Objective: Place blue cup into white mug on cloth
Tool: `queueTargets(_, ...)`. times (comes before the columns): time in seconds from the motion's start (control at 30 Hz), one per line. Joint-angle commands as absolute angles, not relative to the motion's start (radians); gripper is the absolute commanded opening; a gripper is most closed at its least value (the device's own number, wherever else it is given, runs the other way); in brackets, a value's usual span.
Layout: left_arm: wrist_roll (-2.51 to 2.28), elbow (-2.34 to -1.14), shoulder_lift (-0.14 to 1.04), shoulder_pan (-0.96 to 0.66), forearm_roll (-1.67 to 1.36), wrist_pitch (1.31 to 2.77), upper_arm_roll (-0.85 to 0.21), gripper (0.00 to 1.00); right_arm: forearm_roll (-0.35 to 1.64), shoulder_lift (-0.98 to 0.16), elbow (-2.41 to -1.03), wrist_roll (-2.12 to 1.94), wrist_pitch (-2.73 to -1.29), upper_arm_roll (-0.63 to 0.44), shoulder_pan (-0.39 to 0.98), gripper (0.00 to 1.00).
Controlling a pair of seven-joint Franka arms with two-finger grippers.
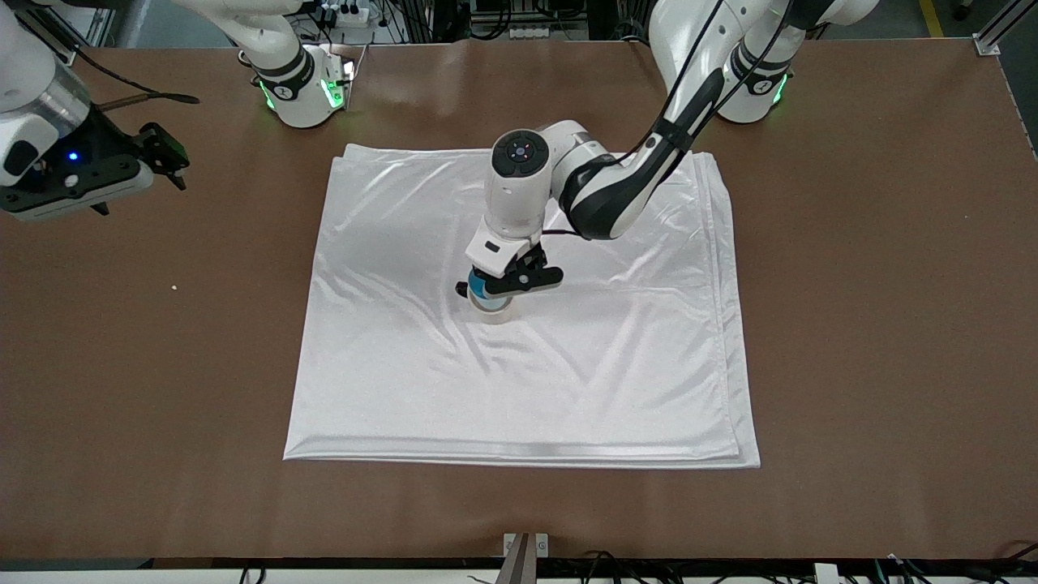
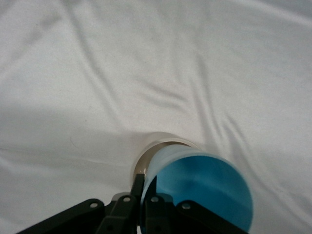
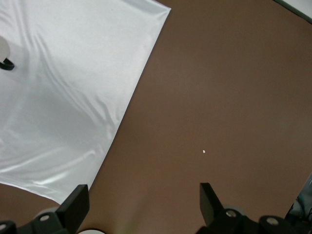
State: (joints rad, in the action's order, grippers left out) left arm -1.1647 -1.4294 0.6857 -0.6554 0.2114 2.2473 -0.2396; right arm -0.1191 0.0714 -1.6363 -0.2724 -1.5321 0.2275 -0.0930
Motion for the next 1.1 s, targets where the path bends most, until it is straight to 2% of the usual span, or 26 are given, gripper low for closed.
queueTargets(0.0,-1.201,-1.397,0.713,-0.675,0.242,2.253,-0.229,0.00,-0.074,0.052,-1.597,-0.138,-1.525,0.233,-0.129,1.00)
queueTargets(0.1,-1.201,-1.397,0.716,-0.678,0.242,2.253,-0.229,0.00,-0.071,0.051,-1.597,-0.091,-1.528,0.233,-0.130,1.00)
queueTargets(0.2,-1.201,-1.397,0.727,-0.689,0.242,2.253,-0.229,0.05,-0.069,0.048,-1.597,-0.023,-1.531,0.233,-0.132,1.00)
queueTargets(0.27,-1.201,-1.397,0.729,-0.689,0.242,2.253,-0.226,0.15,-0.075,0.040,-1.598,-0.020,-1.551,0.233,-0.130,1.00)
queueTargets(0.33,-1.200,-1.399,0.730,-0.690,0.242,2.253,-0.222,0.43,-0.074,0.034,-1.600,-0.012,-1.569,0.232,-0.135,1.00)
queueTargets(0.37,-1.198,-1.397,0.730,-0.689,0.242,2.253,-0.222,0.62,-0.069,0.029,-1.600,-0.011,-1.572,0.232,-0.144,1.00)
queueTargets(0.4,-1.198,-1.397,0.732,-0.690,0.242,2.253,-0.222,0.95,-0.069,0.026,-1.600,-0.009,-1.574,0.233,-0.150,1.00)
queueTargets(0.43,-1.197,-1.397,0.732,-0.689,0.242,2.253,-0.222,1.00,-0.069,0.025,-1.600,-0.009,-1.577,0.233,-0.152,1.00)
queueTargets(0.73,-1.192,-1.388,0.710,-0.678,0.242,2.252,-0.219,1.00,-0.069,0.017,-1.601,0.055,-1.606,0.233,-0.156,1.00)
queueTargets(1.07,-1.143,-1.387,0.649,-0.669,0.242,2.217,-0.169,1.00,-0.067,-0.002,-1.606,0.064,-1.664,0.232,-0.166,1.00)
